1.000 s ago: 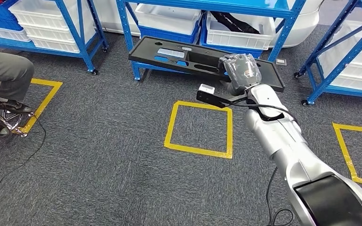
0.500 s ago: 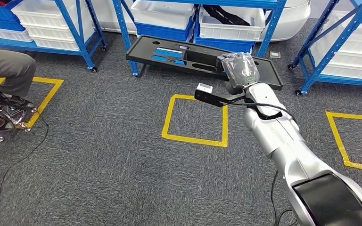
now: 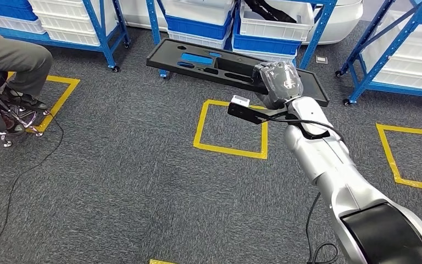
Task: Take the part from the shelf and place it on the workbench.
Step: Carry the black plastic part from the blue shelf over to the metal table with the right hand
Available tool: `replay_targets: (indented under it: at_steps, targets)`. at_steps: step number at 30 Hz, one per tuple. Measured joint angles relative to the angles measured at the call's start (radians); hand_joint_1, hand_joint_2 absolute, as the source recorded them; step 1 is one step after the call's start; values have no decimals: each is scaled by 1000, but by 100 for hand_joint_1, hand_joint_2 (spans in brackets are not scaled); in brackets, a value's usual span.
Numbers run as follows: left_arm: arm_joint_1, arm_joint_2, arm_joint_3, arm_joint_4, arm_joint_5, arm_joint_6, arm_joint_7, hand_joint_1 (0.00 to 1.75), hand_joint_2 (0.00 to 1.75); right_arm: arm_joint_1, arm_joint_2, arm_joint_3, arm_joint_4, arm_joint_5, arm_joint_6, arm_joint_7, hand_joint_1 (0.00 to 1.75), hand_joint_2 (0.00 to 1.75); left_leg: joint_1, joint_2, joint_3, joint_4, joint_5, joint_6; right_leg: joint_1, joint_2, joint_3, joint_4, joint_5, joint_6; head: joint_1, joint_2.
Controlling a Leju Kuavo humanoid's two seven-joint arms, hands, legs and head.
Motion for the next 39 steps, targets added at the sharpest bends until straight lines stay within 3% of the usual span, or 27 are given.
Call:
replay_targets:
  at_steps: [1, 3, 5, 7, 8, 9, 11, 12, 13, 14, 15, 17, 19, 22, 24, 26, 28, 30, 31, 33, 35, 36, 37, 39]
  targets:
    - [0, -1, 1, 0, -2, 1, -1, 0, 175, -2, 1, 0, 0, 2, 0, -2, 138, 175, 0, 0, -14, 1, 13, -3, 2, 0, 54, -59, 10, 0, 0, 0]
    - [0, -3, 1, 0, -7, 5, -5, 0, 175, -9, 5, -1, 0, 9, -2, -4, 138, 175, -3, 1, -35, 1, 35, -13, 12, -1, 171, -216, -8, -13, -1, 0]
    - [0, -4, 2, 0, -12, 8, -10, 0, 175, -17, 8, 0, 0, 20, -5, -4, 138, 175, -4, 3, -41, -4, 56, -25, 21, 0, 215, -299, -33, -28, -3, 0]
    - [0, -3, 2, 0, -15, 9, -11, 0, 175, -19, 9, 0, 0, 33, -10, -3, 138, 175, 0, 1, -46, -7, 65, -38, 14, -2, 209, -305, -19, -42, -3, 0]
    - [1, -3, 2, 0, -15, 9, -11, 0, 175, -20, 11, 1, 0, 39, -12, -2, 138, 175, 3, -1, -53, 6, 45, -44, 9, -6, 207, -306, -9, -52, -4, 0]
    - [2, -3, 2, 0, -15, 9, -11, 0, 175, -20, 13, 2, 0, 43, -14, -1, 138, 175, 7, -3, -65, 37, 10, -49, 3, -9, 203, -308, 2, -62, -5, 0]
    - [2, -4, 2, 0, -15, 9, -11, 0, 175, -20, 19, 3, 0, 46, -15, 0, 138, 175, 13, -6, -102, 153, -81, -62, 2, -17, 188, -307, 19, -72, -9, 0]
    - [2, -3, 2, 0, -15, 9, -11, 0, 175, -19, 21, 4, 0, 47, -15, 1, 138, 175, 15, -7, -118, 214, -106, -69, 3, -22, 181, -306, 24, -71, -9, 0]
    - [2, -3, 2, 0, -15, 9, -11, 0, 175, -17, 22, 5, 0, 48, -15, 1, 138, 175, 19, -7, -124, 255, -111, -74, 3, -29, 174, -305, 29, -68, -9, 0]
    - [3, -3, 2, 0, -15, 9, -11, 0, 175, -14, 23, 6, 0, 48, -15, 1, 138, 175, 23, -5, -112, 262, -99, -79, 2, -37, 167, -303, 32, -65, -9, 0]
    - [3, -2, 2, 0, -15, 9, -11, 0, 175, -13, 23, 7, 0, 49, -15, 1, 138, 175, 26, 0, -80, 230, -77, -82, 1, -45, 163, -299, 34, -63, -9, 0]
    - [2, -1, 2, 0, -15, 9, -11, 0, 175, -12, 23, 8, 0, 49, -15, 1, 138, 175, 31, 24, 2, 116, -45, -87, 0, -60, 156, -290, 33, -59, -9, 0]
    - [1, 0, 2, 0, -15, 9, -11, 0, 175, -15, 22, 8, 0, 49, -15, 1, 138, 175, 25, 49, 47, 43, -43, -79, 6, -73, 149, -283, 31, -52, -10, 0]
    - [0, 1, 2, 0, -16, 9, -11, 0, 175, -18, 23, 8, -1, 50, -16, 2, 138, 175, 14, 43, 45, 22, -47, -54, 16, -95, 145, -279, 31, -38, -10, 0]
    - [0, 0, 2, 0, -16, 9, -10, 0, 175, -18, 23, 8, -1, 53, -16, 4, 138, 175, 15, 26, 42, 13, -39, -36, 14, -86, 132, -261, 17, -30, -9, 0]
    - [-1, -1, 2, 0, -17, 9, -10, 0, 175, -18, 20, 8, -2, 60, -16, 10, 138, 175, 16, 9, 37, 5, -28, -20, 9, -46, 88, -175, -30, -33, -7, 0]
    - [-2, -1, 2, 0, -19, 9, -9, 0, 175, -12, 15, 9, -2, 68, -16, 16, 138, 175, 15, -12, 28, 4, -21, -12, 7, -15, 28, -43, -81, -40, -6, 0]
    - [-2, 0, 2, 0, -22, 9, -8, 0, 175, 0, 9, 9, -2, 73, -17, 20, 138, 175, 15, -38, 22, 5, -16, -11, 6, -4, 4, 12, -89, -34, -6, 0]
    - [-1, -1, 2, 0, -24, 9, -7, 0, 175, 4, 8, 9, -2, 75, -17, 22, 138, 175, 15, -51, 20, 5, -13, -12, 5, 0, 17, -16, -72, -28, -5, 0]
    - [0, -2, 2, 0, -25, 9, -5, 0, 175, 6, 6, 9, -2, 77, -18, 25, 138, 175, 14, -74, 17, 6, -7, -20, -1, 28, 81, -148, -19, -18, -4, 0]
    - [-2, -2, 2, 0, -26, 9, -3, 0, 175, 6, 6, 9, -4, 80, -18, 28, 138, 175, 11, -93, 10, 8, 0, -30, -3, 57, 126, -248, 17, -16, -4, 0]
    - [-2, -2, 2, 0, -26, 9, -3, 0, 175, 6, 7, 10, -5, 82, -18, 28, 138, 175, 10, -101, 5, 8, 4, -36, -1, 62, 132, -263, 23, -19, -4, 0]
    - [-1, -2, 2, 0, -26, 9, -2, 0, 175, 7, 10, 10, -6, 83, -18, 28, 138, 175, 11, -110, 1, 6, 9, -43, 1, 53, 131, -264, 27, -23, -5, 0]
    - [4, -1, 3, 0, -26, 10, -2, 0, 175, 8, 16, 11, -9, 87, -17, 30, 138, 175, 15, -102, -9, 12, 7, -54, -5, 33, 130, -265, 35, -36, -6, 0]
